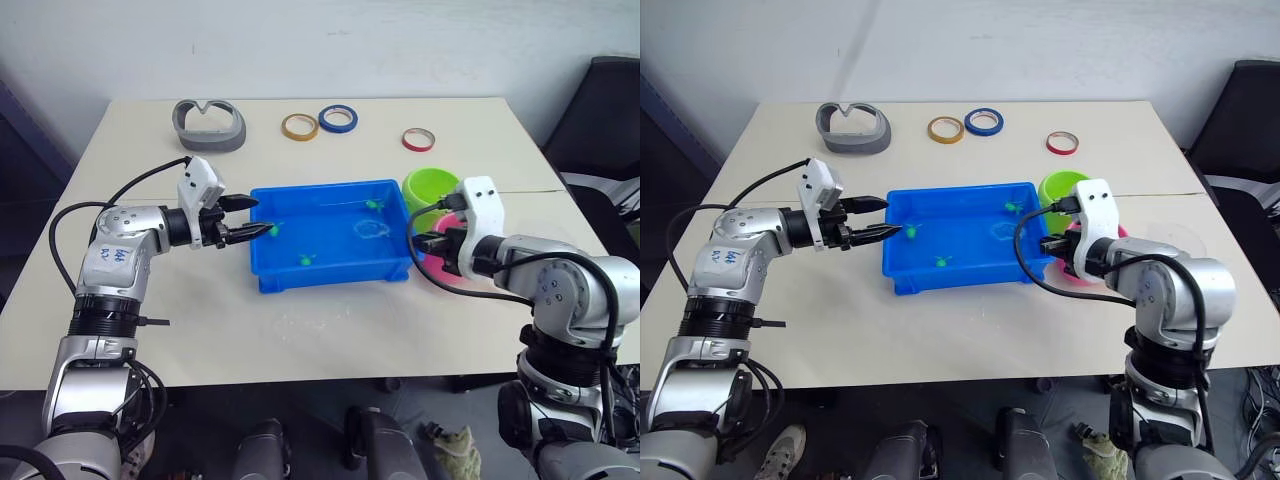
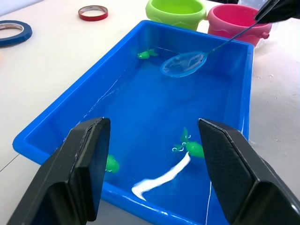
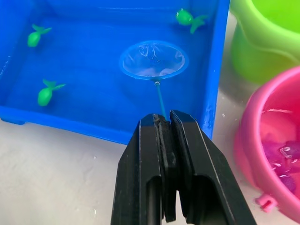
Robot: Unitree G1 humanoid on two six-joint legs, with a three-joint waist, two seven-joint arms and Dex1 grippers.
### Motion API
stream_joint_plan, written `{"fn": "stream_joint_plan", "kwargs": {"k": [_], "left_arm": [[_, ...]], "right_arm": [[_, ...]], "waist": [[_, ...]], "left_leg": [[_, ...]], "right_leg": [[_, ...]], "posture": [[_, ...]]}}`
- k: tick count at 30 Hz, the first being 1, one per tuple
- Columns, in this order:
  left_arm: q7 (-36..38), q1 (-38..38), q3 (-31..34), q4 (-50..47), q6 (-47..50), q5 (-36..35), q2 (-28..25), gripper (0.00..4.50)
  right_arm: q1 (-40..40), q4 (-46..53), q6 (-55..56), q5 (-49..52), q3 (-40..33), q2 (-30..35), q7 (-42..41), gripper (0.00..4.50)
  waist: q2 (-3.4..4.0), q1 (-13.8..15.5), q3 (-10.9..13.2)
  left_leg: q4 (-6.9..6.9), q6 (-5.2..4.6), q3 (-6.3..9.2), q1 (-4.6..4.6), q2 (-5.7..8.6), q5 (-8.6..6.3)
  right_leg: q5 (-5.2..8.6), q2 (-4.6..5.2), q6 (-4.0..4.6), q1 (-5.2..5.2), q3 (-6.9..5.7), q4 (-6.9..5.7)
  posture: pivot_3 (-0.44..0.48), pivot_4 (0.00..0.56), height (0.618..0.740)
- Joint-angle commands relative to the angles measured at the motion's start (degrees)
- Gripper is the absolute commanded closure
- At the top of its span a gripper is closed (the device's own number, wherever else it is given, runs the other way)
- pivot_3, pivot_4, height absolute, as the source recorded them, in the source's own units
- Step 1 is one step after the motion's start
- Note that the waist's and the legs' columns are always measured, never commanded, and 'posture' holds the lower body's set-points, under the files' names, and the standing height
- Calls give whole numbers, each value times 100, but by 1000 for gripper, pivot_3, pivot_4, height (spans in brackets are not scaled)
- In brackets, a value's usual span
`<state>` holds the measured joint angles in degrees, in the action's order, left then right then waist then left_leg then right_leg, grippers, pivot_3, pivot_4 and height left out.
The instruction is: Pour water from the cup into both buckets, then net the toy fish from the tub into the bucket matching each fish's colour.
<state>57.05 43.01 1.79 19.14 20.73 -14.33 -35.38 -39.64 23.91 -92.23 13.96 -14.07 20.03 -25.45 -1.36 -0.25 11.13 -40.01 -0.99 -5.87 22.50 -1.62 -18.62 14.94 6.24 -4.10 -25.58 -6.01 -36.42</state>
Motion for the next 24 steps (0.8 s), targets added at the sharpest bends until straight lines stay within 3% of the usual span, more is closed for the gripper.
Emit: {"fn": "stream_joint_plan", "kwargs": {"k": [1,14,24], "left_arm": [[2,158,80,-145,-26,-83,-34,1216],[63,94,126,-276,8,-92,-260,1216],[79,95,132,-284,-1,-94,-295,1216]], "right_arm": [[-220,-162,-27,-60,-41,-124,375,4500],[-650,-1627,1333,-206,4,-444,1021,4500],[-797,-1899,1898,-110,152,-339,1051,4500]], "waist": [[0,-4,0],[2,-75,1],[3,-132,1]], "left_leg": [[0,0,0,0,-1,0],[5,1,0,0,-1,0],[7,1,1,2,-2,1]], "right_leg": [[0,0,0,0,0,0],[0,0,0,-2,1,1],[0,2,0,-2,0,2]], "posture": [[0,150,713],[0,150,713],[0,150,713]]}}
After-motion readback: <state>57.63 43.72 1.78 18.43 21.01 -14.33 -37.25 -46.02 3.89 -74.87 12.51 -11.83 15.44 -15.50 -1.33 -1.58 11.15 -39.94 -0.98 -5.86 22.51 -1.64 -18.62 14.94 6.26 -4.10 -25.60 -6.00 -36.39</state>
